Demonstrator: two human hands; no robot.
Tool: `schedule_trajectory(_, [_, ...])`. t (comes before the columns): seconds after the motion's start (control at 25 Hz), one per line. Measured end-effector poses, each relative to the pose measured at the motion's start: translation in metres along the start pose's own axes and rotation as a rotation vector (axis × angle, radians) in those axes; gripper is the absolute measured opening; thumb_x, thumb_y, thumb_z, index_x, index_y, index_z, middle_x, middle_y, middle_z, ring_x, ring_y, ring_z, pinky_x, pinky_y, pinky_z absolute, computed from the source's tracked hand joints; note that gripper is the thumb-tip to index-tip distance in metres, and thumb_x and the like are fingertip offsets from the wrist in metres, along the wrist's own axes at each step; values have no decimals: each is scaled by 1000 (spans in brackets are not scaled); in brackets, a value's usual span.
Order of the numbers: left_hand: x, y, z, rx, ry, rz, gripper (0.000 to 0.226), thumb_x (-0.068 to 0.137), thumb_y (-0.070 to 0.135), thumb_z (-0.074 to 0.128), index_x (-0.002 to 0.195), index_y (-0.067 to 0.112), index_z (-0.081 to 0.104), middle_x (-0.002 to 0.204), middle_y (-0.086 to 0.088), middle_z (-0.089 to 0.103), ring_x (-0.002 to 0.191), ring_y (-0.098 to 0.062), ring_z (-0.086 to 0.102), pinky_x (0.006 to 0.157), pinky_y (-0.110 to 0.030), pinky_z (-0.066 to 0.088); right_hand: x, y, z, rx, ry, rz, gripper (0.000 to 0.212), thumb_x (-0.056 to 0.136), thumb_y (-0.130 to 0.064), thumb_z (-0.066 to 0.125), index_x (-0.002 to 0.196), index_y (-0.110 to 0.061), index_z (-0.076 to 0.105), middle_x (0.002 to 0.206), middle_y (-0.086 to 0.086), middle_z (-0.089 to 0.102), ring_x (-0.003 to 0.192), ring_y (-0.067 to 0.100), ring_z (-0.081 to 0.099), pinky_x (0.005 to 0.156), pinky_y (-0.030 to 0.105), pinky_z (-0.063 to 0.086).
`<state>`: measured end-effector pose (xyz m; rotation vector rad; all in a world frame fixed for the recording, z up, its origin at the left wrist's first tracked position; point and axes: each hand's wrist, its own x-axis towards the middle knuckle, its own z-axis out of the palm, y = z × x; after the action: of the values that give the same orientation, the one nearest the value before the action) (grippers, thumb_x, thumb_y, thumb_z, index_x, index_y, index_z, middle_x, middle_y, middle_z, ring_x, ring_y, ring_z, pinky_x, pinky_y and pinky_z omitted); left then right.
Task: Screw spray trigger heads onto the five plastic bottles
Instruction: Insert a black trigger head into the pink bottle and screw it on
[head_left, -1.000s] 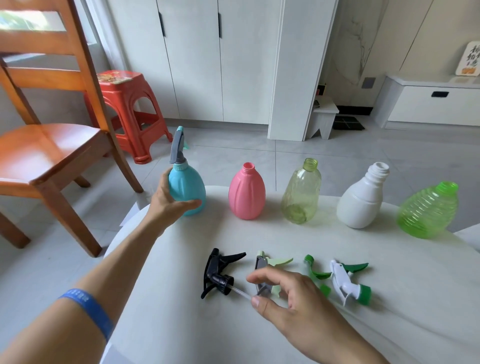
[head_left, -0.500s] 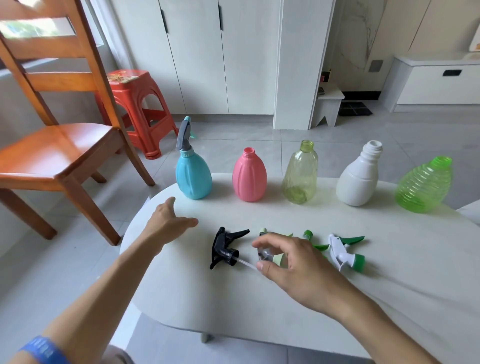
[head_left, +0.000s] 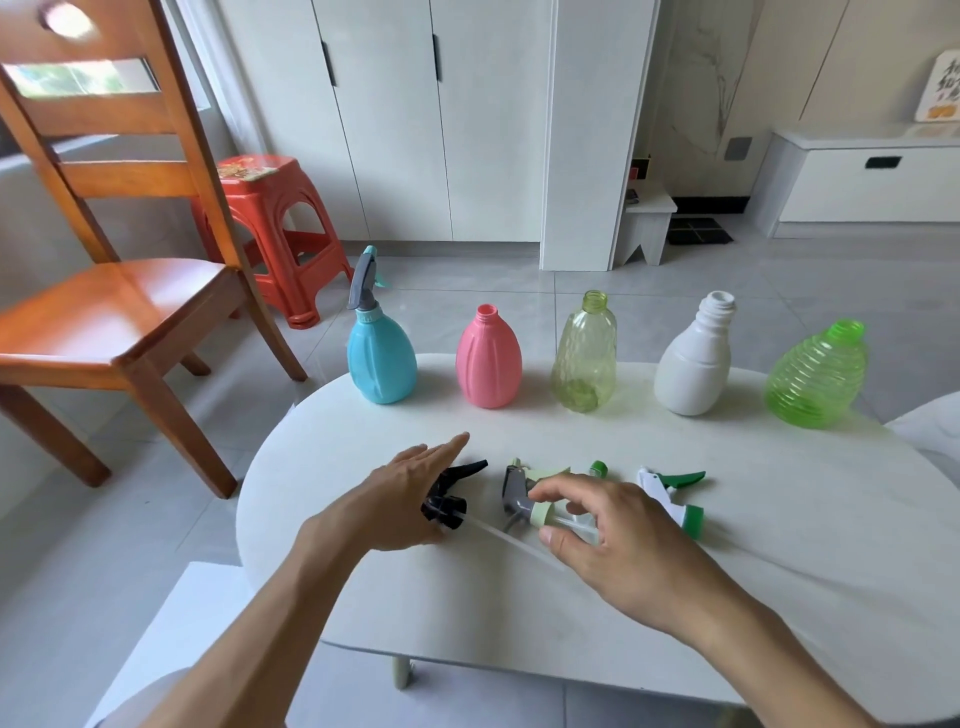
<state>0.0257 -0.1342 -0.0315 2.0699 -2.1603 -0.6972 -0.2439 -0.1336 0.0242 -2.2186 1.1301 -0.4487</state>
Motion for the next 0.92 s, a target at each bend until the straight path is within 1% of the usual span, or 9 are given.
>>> schedule_trajectory(0.04, [2,0,0,-10,15,-12,106,77,25,78,155,40,7,146,2,43,131,-21,42,100,-31,43,0,1,0,-6,-5,9,28,92,-36,61,120,-38,63,105,-30,56,108,-2,56,80,-1,35])
schedule_trajectory(0.12, [5,3,-1,10,61,-30,100,74,22,77,152,39,18,132,-1,54,112,-21,50,83,-29,51,0,1,0,-8,-17,14,28,93,-36,60,120,-38,63,110,-29,59,109,-2,56,80,-1,34])
schedule_trajectory(0.28, [2,13,-9,38,138,3,80,64,25,78,135,32,41,102,7,63,104,-21,44,78,-33,49,4,0,3,-14,-18,-6,26,92,-33,62,118,-36,64,116,-24,65,106,-3,55,80,0,34])
schedule_trajectory(0.36, [-4,26,-17,-2,196,12,72,59,26,76,122,34,41,93,11,56,97,-21,44,71,-31,46,6,-6,5,-55,25,-41,30,88,-28,66,117,-34,63,114,-21,66,106,5,57,84,10,40])
schedule_trajectory(0.48, [-19,54,-22,0,360,77,74,57,35,70,122,37,35,92,16,49,87,-18,46,63,-29,42,6,-13,12,-401,166,-227,43,74,-14,74,115,-23,64,117,-7,68,117,25,58,94,38,46])
schedule_trajectory(0.56, [-31,75,-21,-52,476,129,76,57,45,64,126,37,34,92,19,53,86,-16,49,63,-29,43,8,-14,20,-597,249,-337,49,72,-7,72,118,-19,63,122,1,66,124,33,55,101,50,43])
schedule_trajectory(0.64, [-38,91,-19,-89,518,159,78,60,49,62,131,36,33,95,18,59,88,-16,51,67,-30,45,8,-13,27,-669,335,-410,47,78,-4,61,123,-16,61,122,5,66,125,35,54,105,56,38])
schedule_trajectory(0.8, [-43,107,-16,-94,568,143,79,63,42,60,137,32,32,97,17,63,91,-19,53,78,-35,47,9,-7,35,-726,456,-423,40,87,-2,40,117,-12,64,104,5,70,114,34,61,104,54,39])
schedule_trajectory(0.92, [-43,106,-19,-110,484,152,84,65,48,66,139,36,30,104,18,58,99,-16,55,84,-33,45,12,-2,36,-704,443,-412,44,84,-1,35,113,-10,67,98,5,72,111,33,63,103,49,39])
